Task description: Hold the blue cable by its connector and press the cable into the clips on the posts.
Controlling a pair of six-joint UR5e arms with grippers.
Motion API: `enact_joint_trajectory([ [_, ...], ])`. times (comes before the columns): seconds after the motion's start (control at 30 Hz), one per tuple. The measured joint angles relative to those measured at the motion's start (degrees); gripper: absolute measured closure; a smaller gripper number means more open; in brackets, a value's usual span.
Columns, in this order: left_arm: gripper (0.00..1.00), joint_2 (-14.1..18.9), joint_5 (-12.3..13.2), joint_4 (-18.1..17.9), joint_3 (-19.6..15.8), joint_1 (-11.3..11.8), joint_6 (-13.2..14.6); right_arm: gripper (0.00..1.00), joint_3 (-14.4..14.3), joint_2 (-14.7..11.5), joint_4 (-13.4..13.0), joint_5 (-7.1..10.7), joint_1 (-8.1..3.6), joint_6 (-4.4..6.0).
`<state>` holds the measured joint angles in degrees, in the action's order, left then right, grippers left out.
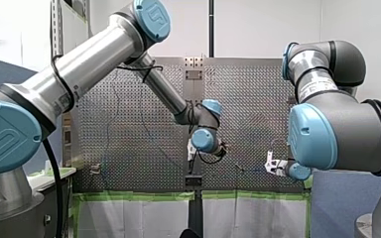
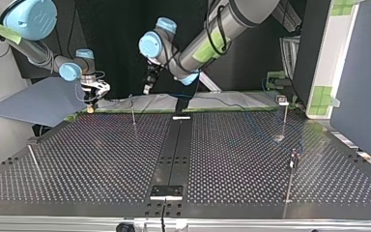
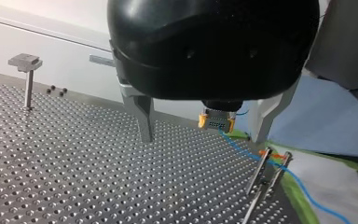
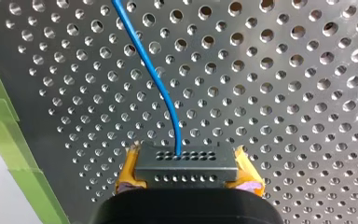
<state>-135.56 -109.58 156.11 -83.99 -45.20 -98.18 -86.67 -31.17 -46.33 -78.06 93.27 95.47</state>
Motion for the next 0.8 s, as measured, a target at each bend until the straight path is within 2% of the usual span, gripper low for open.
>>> enact_joint_trajectory([
  [0.17,0.01,2.46,-0.01,1.34,-2.48,-0.08,-0.03,1.00,0.01,0.00,0.00,0.00,0.11,0.00],
  [0.5,0.01,7.50,-0.17,1.71,-7.50,-0.16,-0.14,1.00,0.00,0.00,0.00,0.05,0.27,0.00],
  [0.8,0.01,11.91,-2.35,2.25,-11.92,-0.17,-0.24,1.00,0.02,0.00,0.00,0.25,0.36,0.00],
])
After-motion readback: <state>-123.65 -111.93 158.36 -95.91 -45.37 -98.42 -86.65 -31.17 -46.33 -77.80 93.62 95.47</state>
